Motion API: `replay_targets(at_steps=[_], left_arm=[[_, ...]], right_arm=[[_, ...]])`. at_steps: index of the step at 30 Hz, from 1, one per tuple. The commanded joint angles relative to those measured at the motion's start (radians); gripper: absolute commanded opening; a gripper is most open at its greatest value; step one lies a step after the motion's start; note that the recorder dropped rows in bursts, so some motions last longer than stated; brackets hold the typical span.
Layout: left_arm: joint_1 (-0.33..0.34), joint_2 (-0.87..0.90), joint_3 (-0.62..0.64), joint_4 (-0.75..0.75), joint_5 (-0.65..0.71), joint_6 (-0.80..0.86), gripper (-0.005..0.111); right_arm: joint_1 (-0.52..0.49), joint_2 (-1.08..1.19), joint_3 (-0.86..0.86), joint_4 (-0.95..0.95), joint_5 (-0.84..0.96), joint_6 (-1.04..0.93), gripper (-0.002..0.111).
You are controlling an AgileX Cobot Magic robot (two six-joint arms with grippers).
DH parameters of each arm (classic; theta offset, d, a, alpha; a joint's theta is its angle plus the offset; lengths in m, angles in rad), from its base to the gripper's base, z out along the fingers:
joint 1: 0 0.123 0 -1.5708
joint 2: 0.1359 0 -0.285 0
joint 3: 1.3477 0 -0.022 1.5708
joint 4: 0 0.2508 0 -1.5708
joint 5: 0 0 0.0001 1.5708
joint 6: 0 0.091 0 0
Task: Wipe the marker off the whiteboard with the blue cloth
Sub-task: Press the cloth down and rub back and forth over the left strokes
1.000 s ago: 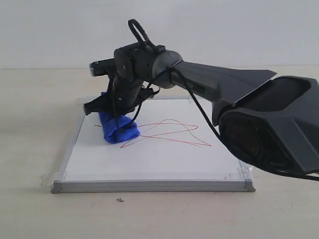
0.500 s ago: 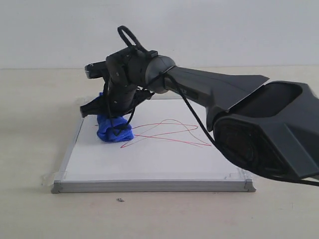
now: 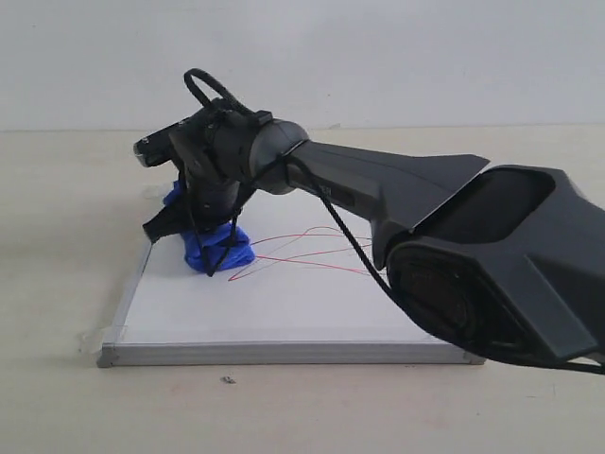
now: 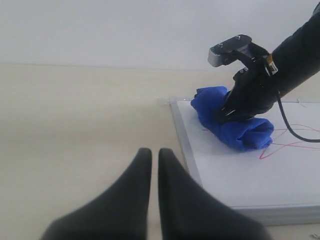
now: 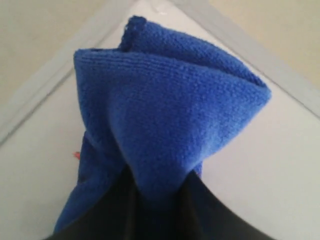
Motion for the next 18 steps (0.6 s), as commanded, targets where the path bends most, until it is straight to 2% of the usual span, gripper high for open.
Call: replay_targets(at_steps=[1,3,6,10,12,14,16,18], left_arm=[[0.003,-0.003,0.003,0.001,-0.007,0.002,0.005],[0.003,-0.003,0.003,0.001,-0.007,0.002,0.005],[0.003,-0.003,0.003,0.001,-0.007,0.002,0.005],[0.003,-0.003,0.003,0.001,-0.007,0.002,0.005],[0.003,-0.003,0.003,0.001,-0.007,0.002,0.005],[0.003,-0.003,0.003,0.001,-0.007,0.002,0.005],[0.003,-0.003,0.003,0.001,-0.007,0.002,0.005],[0.003,-0.003,0.003,0.001,-0.007,0.002,0.005]], right_arm=[[-0.022,0.014,0.008,0.058,0.027,-0.010,0.000],[0.011,0.014,0.008,0.163,-0.047,-0.165,0.000],[0.037,0.014,0.008,0.140,-0.110,-0.199,0.000],[-0.004,0.014,0.008,0.128,-0.101,0.046,0.000],[-0.011,0.014,0.008,0.180,-0.097,0.057,0.000],[-0.006,0.014,0.008,0.254,-0.111,-0.035,0.000],[0.012,0.014,0.008,0.324,-0.132,-0.215,0.000],[0.022,0.014,0.008,0.317,-0.134,-0.324,0.000]])
